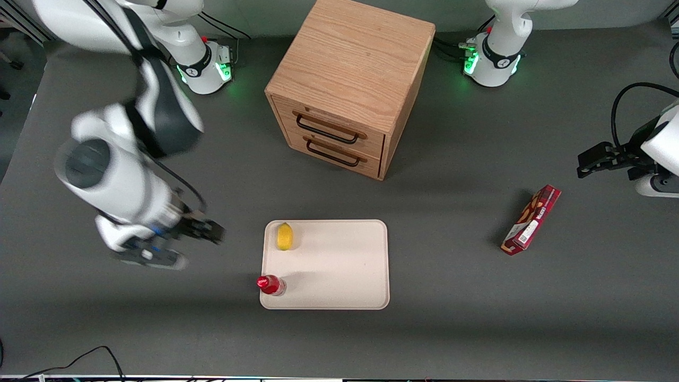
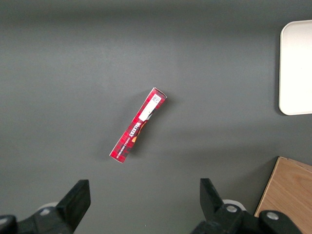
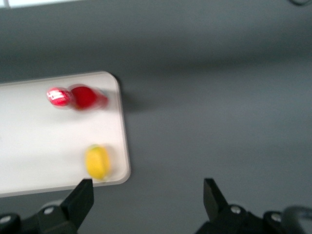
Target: Place coke bottle on tray
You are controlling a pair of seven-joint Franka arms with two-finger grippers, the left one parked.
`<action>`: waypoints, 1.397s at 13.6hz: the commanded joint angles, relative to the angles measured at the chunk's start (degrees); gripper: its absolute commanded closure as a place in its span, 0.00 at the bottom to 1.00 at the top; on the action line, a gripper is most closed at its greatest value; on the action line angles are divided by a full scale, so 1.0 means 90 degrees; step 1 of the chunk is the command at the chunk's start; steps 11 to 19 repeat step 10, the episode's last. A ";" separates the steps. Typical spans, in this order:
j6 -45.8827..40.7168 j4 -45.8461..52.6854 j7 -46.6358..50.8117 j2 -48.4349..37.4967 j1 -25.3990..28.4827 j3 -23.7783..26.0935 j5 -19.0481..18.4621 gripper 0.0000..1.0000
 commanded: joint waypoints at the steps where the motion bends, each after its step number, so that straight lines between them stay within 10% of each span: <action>1: 0.0263 -0.2241 -0.0693 -0.1959 -0.0670 0.0177 0.0388 0.00; 7: -0.1427 -0.1396 -0.2589 -0.2265 -0.0438 -0.0887 0.0798 0.00; 19: -0.1603 -0.1083 -0.2590 -0.2217 -0.0378 -0.0898 0.0799 0.00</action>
